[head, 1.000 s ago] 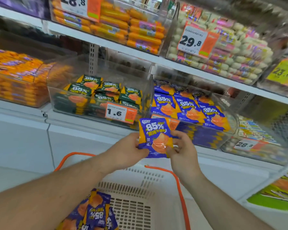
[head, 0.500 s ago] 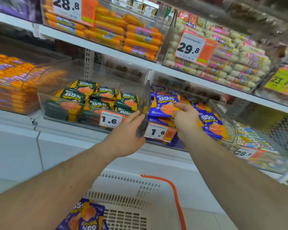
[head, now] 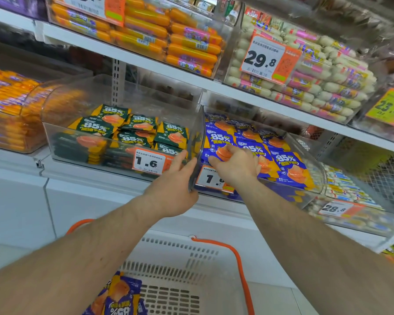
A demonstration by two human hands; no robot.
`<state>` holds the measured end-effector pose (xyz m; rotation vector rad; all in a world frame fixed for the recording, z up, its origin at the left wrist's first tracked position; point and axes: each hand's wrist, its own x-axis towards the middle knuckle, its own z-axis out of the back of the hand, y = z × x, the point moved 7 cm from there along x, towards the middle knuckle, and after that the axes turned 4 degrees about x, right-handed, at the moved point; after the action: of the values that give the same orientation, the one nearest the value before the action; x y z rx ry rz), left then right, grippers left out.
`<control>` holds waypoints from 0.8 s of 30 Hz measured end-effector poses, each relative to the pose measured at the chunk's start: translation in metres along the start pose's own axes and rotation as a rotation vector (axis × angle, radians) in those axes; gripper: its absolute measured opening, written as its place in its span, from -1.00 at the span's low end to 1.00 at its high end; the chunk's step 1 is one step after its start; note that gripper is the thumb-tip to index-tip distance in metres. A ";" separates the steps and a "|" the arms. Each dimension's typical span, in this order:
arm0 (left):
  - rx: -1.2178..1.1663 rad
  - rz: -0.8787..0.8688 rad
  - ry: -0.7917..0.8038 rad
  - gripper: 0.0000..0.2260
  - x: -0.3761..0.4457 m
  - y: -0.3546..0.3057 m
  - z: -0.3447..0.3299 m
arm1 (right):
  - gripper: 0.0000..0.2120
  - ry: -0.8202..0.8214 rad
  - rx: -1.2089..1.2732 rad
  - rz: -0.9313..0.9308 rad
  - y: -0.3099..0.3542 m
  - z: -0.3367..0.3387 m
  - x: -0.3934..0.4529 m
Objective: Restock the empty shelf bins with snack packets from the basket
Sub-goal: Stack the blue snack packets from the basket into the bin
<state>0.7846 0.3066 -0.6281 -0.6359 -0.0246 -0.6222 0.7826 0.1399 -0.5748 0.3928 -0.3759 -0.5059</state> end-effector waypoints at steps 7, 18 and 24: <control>-0.019 0.020 0.009 -0.26 -0.001 0.000 0.000 | -0.41 -0.040 0.055 0.001 -0.005 0.001 -0.003; 0.112 -0.043 0.034 -0.55 -0.024 0.008 0.000 | -0.75 -0.512 0.143 0.562 0.012 0.013 -0.057; 0.358 0.142 0.647 -0.66 -0.082 0.079 -0.045 | -0.89 0.272 0.228 0.446 -0.022 -0.140 -0.117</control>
<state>0.7535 0.3752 -0.7255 -0.0696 0.4993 -0.6423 0.7405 0.2224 -0.7340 0.5723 -0.2468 0.0286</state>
